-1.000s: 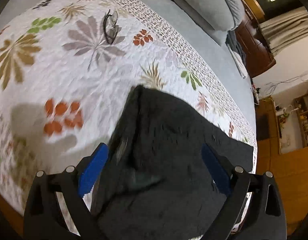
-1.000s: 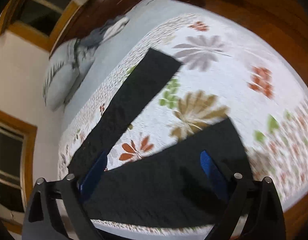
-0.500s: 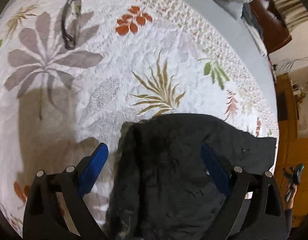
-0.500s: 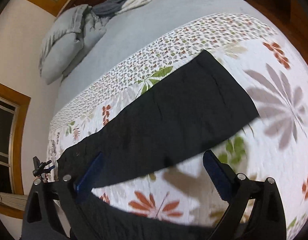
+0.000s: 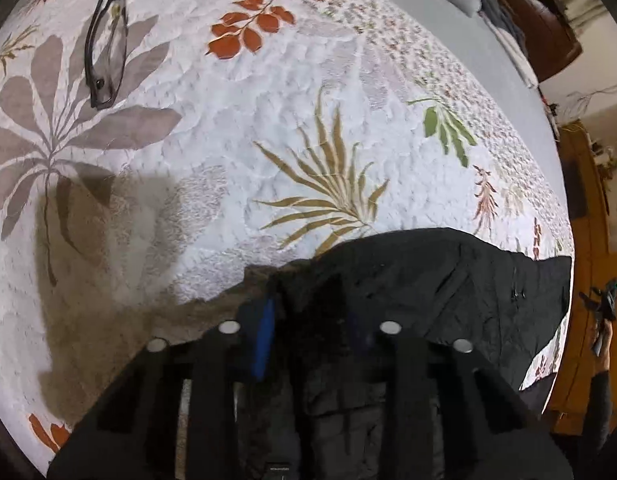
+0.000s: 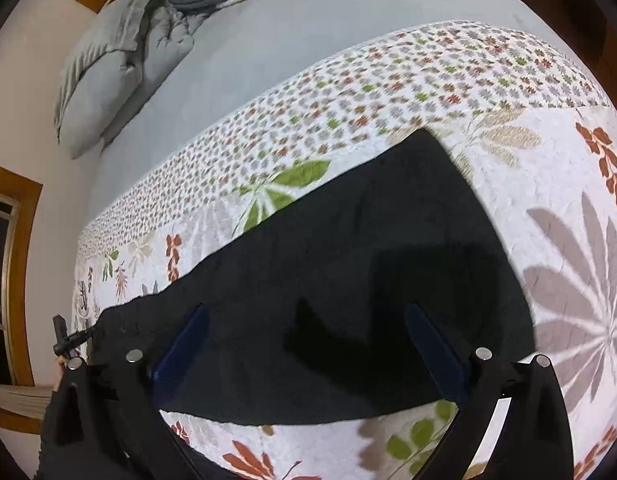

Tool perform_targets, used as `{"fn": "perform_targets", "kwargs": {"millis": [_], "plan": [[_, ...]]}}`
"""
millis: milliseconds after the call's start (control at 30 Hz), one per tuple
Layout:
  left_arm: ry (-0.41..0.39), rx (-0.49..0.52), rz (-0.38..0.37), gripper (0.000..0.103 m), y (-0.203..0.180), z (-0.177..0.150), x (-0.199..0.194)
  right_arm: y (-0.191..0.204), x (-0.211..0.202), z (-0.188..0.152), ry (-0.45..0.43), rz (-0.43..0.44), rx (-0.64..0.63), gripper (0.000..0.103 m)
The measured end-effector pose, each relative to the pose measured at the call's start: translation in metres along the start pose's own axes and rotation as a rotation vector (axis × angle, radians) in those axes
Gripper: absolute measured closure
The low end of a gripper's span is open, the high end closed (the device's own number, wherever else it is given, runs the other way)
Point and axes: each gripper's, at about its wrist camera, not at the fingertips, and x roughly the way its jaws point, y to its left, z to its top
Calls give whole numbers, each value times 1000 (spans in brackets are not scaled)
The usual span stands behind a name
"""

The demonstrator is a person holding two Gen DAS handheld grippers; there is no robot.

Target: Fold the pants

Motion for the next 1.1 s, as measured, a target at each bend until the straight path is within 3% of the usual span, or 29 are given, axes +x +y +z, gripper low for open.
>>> {"fn": "perform_targets", "kwargs": {"millis": [200,500,800,833,900,933,967,1100], "plan": [[-19,-32,1,78,5,-3,5,-30,1,37,-20,-16,14,4],[-31,-67,6,78,8,-4,10,-68,45,76,3,-30,-15,4],[-44,-101,27,76,6,-1,16,-65,79,91,37,3,-95,3],[-50,-99,33,76,5,-2,15,-65,79,89,31,16,-102,8],[-58,-95,50,77,2,-2,15,-67,77,87,25,6,-94,37],[-64,-98,54,78,2,-2,14,-72,73,87,20,19,-70,66],[-72,-101,64,78,0,-3,14,-75,68,84,4,32,-55,85],[-101,-117,91,81,-4,-6,10,-68,57,73,-27,-2,-83,93]]}}
